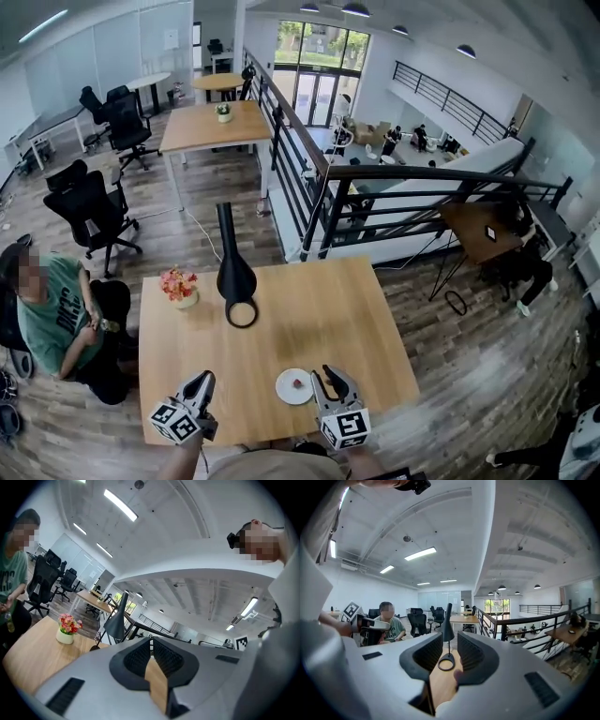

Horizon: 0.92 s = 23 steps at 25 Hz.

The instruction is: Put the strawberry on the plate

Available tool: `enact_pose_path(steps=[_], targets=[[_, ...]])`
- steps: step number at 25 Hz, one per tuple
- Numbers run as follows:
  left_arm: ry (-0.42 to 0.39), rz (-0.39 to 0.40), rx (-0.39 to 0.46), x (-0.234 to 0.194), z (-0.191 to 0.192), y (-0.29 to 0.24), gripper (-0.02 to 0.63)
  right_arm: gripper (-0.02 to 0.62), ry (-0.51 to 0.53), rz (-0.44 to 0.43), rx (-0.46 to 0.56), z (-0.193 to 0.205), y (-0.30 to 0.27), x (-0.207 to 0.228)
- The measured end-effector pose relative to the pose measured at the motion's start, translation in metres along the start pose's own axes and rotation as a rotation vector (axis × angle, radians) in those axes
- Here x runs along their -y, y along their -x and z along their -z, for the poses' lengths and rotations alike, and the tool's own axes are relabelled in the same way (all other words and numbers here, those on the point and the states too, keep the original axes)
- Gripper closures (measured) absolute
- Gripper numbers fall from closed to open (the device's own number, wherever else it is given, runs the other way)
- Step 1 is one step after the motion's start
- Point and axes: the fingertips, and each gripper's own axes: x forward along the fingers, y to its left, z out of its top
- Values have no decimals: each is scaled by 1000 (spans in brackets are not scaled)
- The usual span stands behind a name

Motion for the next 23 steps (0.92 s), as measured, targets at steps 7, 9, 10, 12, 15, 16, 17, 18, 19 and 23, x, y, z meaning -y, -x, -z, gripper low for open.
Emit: enact_pose_path(steps=[7,9,10,12,15,16,17,18,19,23], targets=[[-10,15,8,6,3,2,601,499,12,-6,17,-6,3,1],[-15,19,6,8,3,0,601,508,14,-2,15,-5,4,3],[-16,20,5,10,4,-1,601,526,12,0,13,-5,4,5],[-16,20,-1,12,6,-3,601,526,6,5,11,-3,7,8],[-14,19,-11,15,11,-5,600,526,-3,13,10,1,13,14],[-12,19,-14,16,13,-6,601,526,-6,16,10,2,15,16],[-10,20,-16,18,14,-6,601,526,-8,19,9,3,17,18],[-6,22,-18,20,15,-7,601,526,-9,22,8,4,18,20],[-2,25,-17,22,16,-9,601,526,-10,24,8,4,20,22],[-1,33,-22,29,20,-15,601,526,-11,29,9,5,24,30]])
